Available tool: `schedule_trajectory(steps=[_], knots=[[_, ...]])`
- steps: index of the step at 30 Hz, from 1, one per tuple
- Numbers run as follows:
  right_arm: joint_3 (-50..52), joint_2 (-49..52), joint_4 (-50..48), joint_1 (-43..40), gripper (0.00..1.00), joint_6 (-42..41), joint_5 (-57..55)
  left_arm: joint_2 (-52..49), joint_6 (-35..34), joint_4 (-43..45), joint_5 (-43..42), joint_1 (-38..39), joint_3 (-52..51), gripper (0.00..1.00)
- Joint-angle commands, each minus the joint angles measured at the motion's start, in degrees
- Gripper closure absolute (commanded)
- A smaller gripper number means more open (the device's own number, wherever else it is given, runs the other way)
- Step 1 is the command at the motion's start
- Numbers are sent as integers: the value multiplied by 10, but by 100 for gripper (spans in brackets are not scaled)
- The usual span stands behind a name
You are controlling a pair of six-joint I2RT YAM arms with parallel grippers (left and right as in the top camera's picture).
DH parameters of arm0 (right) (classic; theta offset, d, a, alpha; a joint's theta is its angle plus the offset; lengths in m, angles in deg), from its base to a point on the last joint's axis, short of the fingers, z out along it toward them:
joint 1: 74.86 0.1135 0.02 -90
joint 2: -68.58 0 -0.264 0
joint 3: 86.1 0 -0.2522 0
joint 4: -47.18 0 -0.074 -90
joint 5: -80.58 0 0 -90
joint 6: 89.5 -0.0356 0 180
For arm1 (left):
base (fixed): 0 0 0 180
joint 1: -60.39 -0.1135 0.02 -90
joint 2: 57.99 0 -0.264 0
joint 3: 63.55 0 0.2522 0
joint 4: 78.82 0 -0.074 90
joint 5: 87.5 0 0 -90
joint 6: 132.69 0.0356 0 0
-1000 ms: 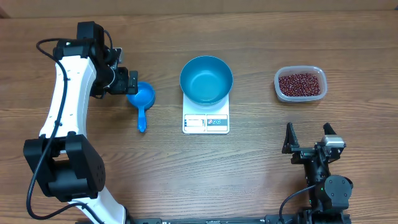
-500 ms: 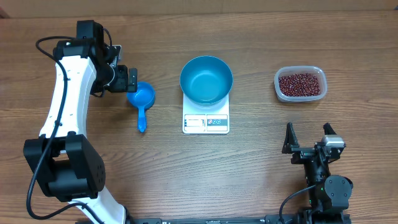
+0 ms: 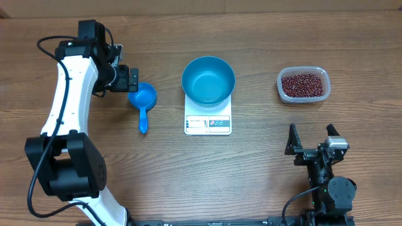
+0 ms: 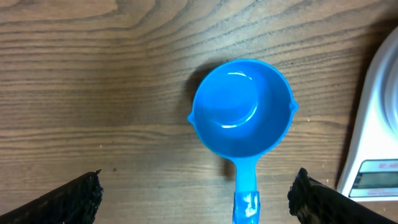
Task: Scoop item into bowl and weigh 150g on scale
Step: 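Lower the left gripper and grasp the blue scoop's rim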
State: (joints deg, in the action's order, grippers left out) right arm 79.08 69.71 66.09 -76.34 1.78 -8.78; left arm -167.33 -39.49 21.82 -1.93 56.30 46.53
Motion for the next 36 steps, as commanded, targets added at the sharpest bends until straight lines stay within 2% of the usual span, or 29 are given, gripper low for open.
schedule_trajectory(steps=[1, 16, 36], knots=[[6, 0, -3, -2, 0, 5, 1, -26, 5, 10, 4, 5, -9, 0], [6, 0, -3, -2, 0, 5, 1, -140, 5, 16, 6, 5, -9, 0], [6, 0, -3, -2, 0, 5, 1, -150, 5, 31, 6, 4, -9, 0]])
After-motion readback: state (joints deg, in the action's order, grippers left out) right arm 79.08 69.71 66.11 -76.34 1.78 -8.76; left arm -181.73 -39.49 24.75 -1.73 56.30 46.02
